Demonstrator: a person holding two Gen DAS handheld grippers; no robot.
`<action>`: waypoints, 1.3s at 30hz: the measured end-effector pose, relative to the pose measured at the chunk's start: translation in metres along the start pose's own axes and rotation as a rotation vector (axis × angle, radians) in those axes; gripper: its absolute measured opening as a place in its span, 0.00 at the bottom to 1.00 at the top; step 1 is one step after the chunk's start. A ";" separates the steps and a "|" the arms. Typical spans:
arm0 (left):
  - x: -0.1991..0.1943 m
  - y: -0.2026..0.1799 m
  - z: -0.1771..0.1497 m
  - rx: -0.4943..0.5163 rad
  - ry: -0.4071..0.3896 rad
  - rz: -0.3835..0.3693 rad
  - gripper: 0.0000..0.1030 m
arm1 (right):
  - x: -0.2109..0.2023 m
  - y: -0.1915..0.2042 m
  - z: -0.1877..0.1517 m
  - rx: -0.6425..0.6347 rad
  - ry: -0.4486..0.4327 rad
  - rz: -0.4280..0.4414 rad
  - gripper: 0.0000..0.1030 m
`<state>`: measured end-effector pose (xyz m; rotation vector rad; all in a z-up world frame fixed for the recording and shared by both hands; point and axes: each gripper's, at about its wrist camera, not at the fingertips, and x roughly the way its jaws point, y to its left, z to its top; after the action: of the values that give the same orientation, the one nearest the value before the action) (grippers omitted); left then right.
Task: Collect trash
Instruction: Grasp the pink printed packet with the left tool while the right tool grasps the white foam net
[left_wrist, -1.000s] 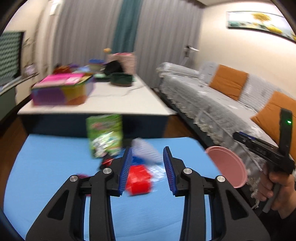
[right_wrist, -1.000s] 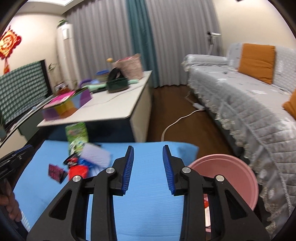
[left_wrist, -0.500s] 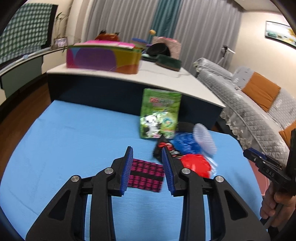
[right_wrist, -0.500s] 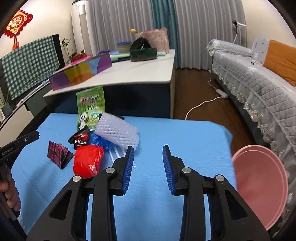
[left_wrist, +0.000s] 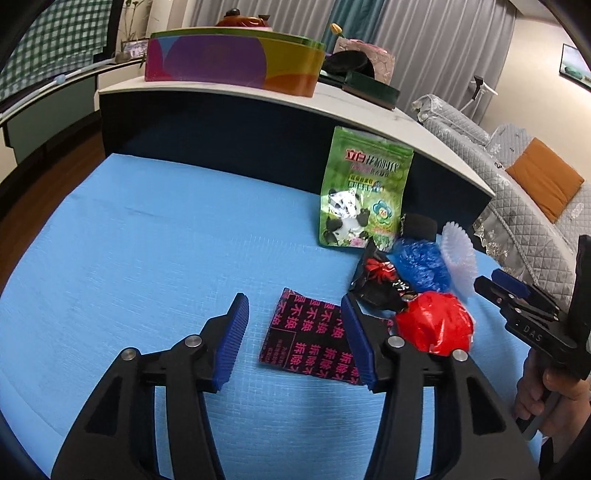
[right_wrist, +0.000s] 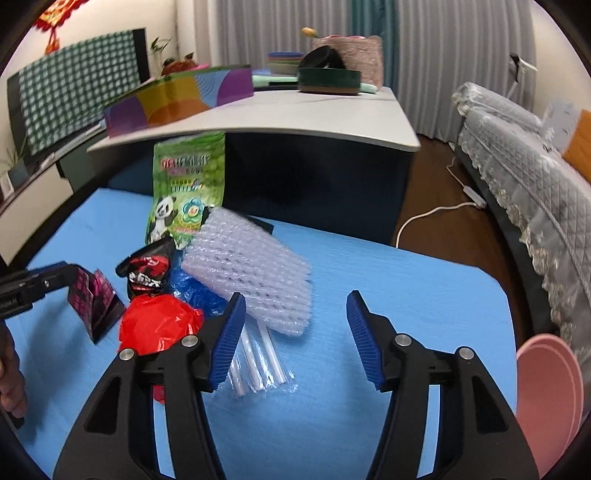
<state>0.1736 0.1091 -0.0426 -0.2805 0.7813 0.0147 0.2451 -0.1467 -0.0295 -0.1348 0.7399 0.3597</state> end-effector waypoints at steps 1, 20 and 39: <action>0.002 0.001 -0.001 0.001 0.005 -0.002 0.50 | 0.002 0.002 0.000 -0.012 0.005 0.003 0.56; 0.004 -0.007 -0.002 0.025 0.039 -0.061 0.12 | 0.007 0.011 0.001 -0.065 0.041 0.047 0.13; -0.047 -0.034 0.005 0.111 -0.114 -0.057 0.07 | -0.080 -0.005 -0.003 0.066 0.002 0.023 0.12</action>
<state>0.1476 0.0813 0.0016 -0.1942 0.6580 -0.0657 0.1911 -0.1741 0.0229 -0.0646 0.7549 0.3564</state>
